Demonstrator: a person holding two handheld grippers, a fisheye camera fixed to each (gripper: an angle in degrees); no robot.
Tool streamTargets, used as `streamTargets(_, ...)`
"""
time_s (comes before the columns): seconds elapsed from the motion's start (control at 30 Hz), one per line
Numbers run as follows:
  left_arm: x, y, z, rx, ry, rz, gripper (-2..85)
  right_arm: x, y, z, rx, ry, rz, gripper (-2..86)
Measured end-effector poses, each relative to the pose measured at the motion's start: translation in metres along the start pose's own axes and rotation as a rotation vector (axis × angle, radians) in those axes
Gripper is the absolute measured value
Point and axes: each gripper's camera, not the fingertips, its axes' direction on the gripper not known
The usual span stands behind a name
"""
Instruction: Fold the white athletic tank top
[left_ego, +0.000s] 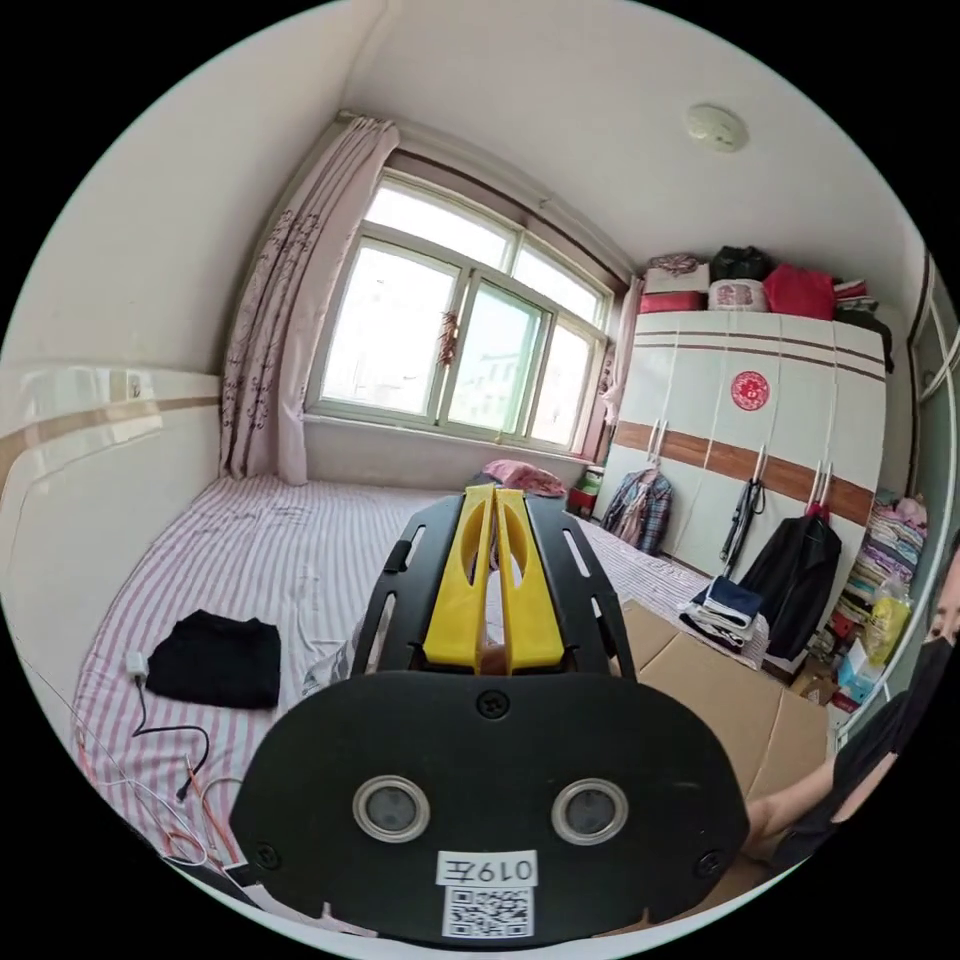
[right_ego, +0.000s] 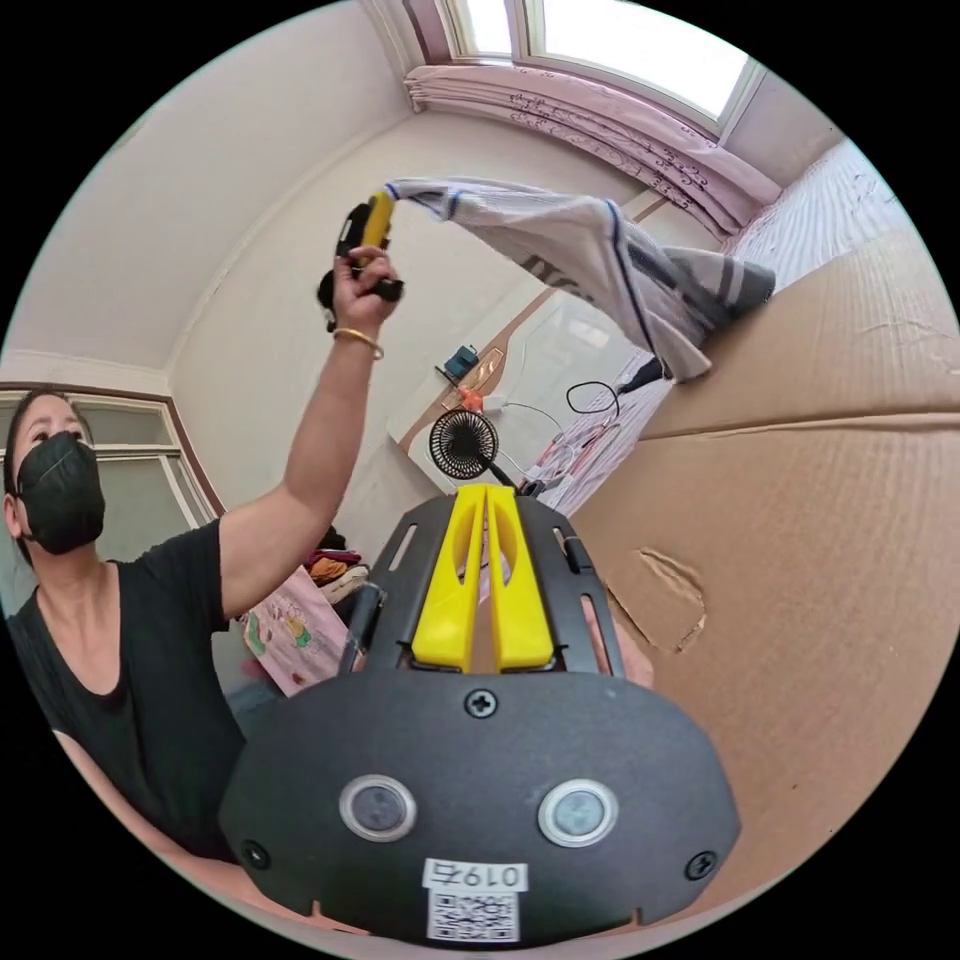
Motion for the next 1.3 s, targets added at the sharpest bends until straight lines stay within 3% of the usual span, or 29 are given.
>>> streamTargets(0.1, 0.09, -0.054, -0.025, -0.022, 0.035, 0.121, 0.4, -0.019, 0.02, -0.03, 0.054, 0.024, 0.003, -0.8)
streamTargets(0.2, 0.158, -0.095, -0.07, 0.106, 0.127, 0.16, 0.4, -0.074, 0.051, -0.066, 0.1, 0.03, -0.074, -0.8)
streamTargets(0.3, 0.21, -0.134, -0.088, 0.102, 0.149, 0.159, 0.4, -0.146, 0.079, -0.106, 0.105, 0.021, -0.175, -0.7)
streamTargets(0.53, 0.305, -0.153, -0.074, 0.033, 0.106, 0.16, 0.5, -0.342, 0.139, -0.24, 0.19, 0.245, -0.492, 2.2)
streamTargets(0.6, 0.312, -0.149, -0.064, 0.018, 0.174, 0.128, 0.5, -0.38, 0.154, -0.268, 0.191, 0.301, -0.539, 3.5)
streamTargets(0.67, 0.315, -0.141, -0.042, -0.026, 0.406, 0.082, 0.6, -0.425, 0.175, -0.299, 0.195, 0.376, -0.603, 3.7)
streamTargets(0.77, 0.326, -0.122, -0.005, -0.124, 0.528, 0.054, 0.6, -0.47, 0.195, -0.331, 0.21, 0.493, -0.675, 2.4)
streamTargets(0.93, 0.346, -0.083, 0.061, -0.238, 0.613, 0.052, 0.6, -0.498, 0.211, -0.348, 0.122, 0.552, -0.727, 0.8)
streamTargets(1.1, 0.347, -0.052, 0.148, -0.344, 0.628, -0.044, 0.6, -0.467, 0.213, -0.299, 0.028, 0.405, -0.633, 0.0)
streamTargets(1.3, 0.334, 0.001, 0.248, -0.8, 0.471, 0.094, 0.7, -0.393, 0.192, -0.232, -0.166, 0.649, -0.463, -0.6)
